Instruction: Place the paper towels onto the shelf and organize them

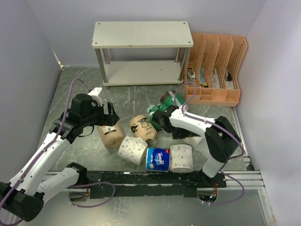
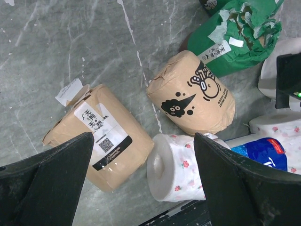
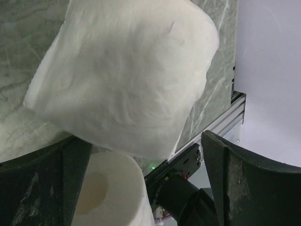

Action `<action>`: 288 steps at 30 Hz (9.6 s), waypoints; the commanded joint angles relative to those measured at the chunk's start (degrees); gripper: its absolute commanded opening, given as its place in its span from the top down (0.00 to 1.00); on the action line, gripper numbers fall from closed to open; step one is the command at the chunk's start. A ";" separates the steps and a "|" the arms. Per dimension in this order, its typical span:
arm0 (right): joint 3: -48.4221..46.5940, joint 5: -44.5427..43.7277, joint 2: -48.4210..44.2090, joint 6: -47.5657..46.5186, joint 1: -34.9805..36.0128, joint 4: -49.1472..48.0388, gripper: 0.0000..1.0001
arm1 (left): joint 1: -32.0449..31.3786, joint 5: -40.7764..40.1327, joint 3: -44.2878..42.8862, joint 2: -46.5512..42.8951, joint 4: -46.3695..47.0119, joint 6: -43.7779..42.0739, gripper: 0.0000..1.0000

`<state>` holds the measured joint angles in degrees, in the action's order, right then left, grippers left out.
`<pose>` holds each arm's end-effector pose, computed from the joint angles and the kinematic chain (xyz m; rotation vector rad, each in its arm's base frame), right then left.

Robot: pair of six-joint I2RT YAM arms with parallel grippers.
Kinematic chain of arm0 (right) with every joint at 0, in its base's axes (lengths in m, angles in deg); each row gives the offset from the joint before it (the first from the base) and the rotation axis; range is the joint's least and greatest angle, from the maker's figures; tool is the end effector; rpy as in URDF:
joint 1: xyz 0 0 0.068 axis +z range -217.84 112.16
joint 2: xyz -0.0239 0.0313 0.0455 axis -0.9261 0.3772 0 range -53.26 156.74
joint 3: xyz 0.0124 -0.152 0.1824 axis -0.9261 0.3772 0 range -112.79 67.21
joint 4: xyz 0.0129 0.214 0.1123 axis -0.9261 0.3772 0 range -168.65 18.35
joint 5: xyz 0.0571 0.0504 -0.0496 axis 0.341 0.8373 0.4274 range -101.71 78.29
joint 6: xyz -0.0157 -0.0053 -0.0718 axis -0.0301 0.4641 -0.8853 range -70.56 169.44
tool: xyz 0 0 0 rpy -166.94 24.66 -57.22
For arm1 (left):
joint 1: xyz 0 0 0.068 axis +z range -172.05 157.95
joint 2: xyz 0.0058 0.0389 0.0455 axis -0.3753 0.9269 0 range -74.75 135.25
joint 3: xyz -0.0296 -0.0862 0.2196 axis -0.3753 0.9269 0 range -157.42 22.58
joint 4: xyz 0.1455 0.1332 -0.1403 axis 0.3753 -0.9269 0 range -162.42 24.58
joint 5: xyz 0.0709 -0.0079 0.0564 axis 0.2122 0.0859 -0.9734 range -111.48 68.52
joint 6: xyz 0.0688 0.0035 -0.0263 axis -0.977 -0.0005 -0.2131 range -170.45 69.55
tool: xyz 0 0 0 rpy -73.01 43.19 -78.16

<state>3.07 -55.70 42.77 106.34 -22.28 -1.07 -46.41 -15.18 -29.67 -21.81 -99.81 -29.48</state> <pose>0.1891 0.1318 0.1608 0.0768 2.5739 -0.9934 0.1962 -0.0963 0.2747 0.1300 2.2324 -0.5611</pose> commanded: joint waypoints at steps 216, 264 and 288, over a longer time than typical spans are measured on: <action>31.37 61.36 -44.03 -24.93 -15.57 -83.17 0.00 | 14.33 36.04 0.60 29.15 -4.63 -9.46 0.40; 21.60 52.86 -39.65 -32.38 -16.48 -73.03 0.01 | -14.26 -41.47 -72.27 40.57 -8.58 -36.30 0.93; 5.31 39.62 -35.31 -37.81 -16.96 -51.34 0.03 | -10.95 -48.37 -75.80 55.12 37.60 -78.16 0.93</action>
<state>13.73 -7.57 8.76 70.60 -39.02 -60.89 -62.08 -68.44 -101.45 32.07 -65.60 -110.13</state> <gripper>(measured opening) 0.968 0.068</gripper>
